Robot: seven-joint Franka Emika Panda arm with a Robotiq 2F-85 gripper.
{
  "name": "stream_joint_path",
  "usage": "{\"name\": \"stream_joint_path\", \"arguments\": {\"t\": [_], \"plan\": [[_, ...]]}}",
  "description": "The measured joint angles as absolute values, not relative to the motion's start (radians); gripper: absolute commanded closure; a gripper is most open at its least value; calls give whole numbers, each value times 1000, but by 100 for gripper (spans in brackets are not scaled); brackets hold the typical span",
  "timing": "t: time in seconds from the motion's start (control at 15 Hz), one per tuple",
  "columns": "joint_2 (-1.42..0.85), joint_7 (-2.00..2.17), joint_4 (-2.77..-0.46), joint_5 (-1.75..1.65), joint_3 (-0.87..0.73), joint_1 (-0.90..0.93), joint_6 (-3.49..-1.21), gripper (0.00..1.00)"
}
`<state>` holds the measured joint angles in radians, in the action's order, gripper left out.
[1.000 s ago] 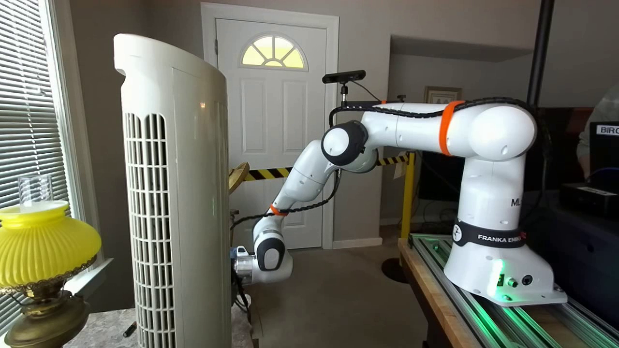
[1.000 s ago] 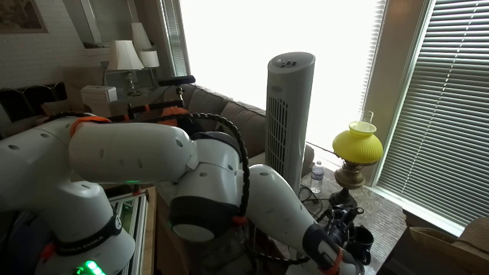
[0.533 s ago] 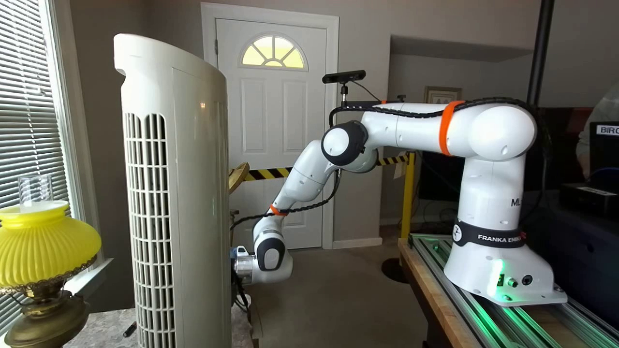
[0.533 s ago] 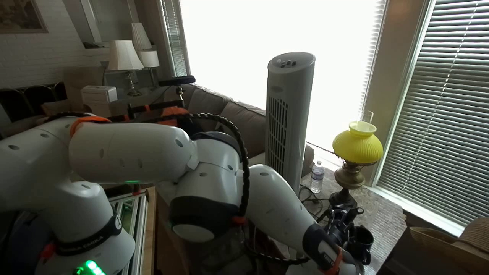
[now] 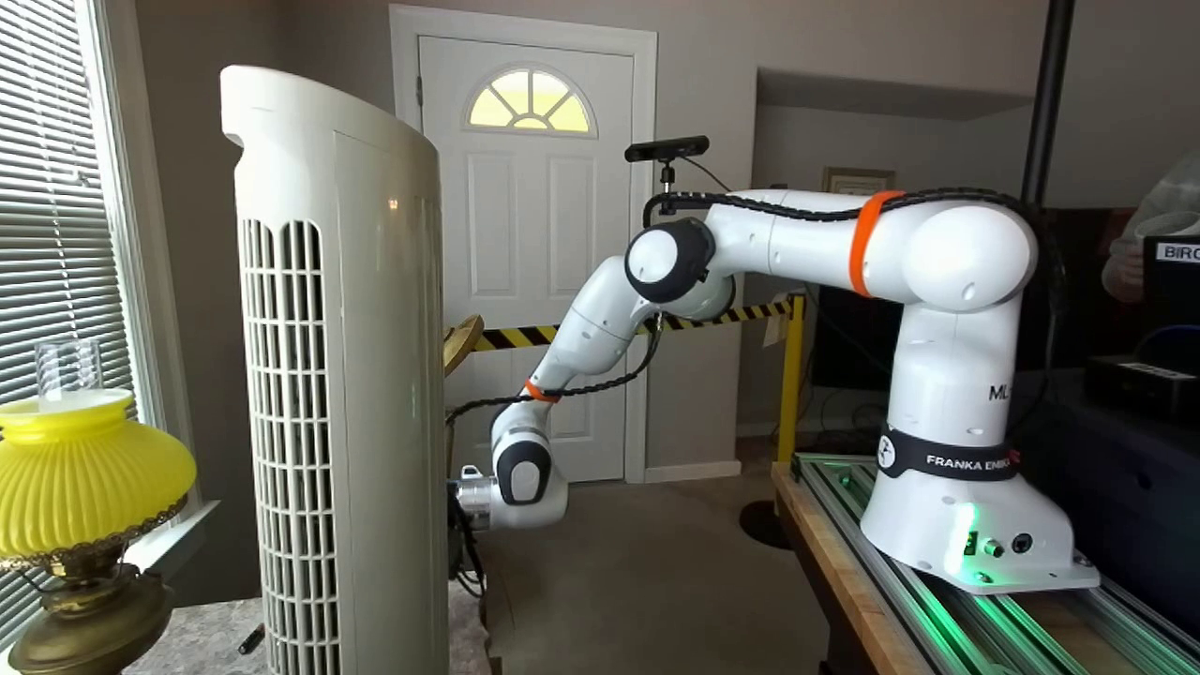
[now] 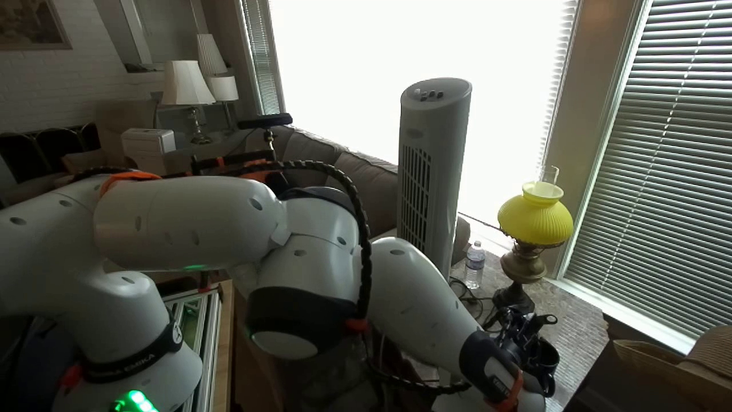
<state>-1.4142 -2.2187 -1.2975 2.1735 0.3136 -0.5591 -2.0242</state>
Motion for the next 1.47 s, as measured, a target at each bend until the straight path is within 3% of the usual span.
{"name": "stream_joint_path", "arguments": {"t": [0.27, 0.73, 1.47], "plan": [[-1267, -2064, -1435, 2192, 308, -587, -2080, 94], [-1015, -1645, -1596, 2188, 108, -478, -2179, 94], [-1100, -978, -1558, 1906, -144, -242, -2217, 94]]}}
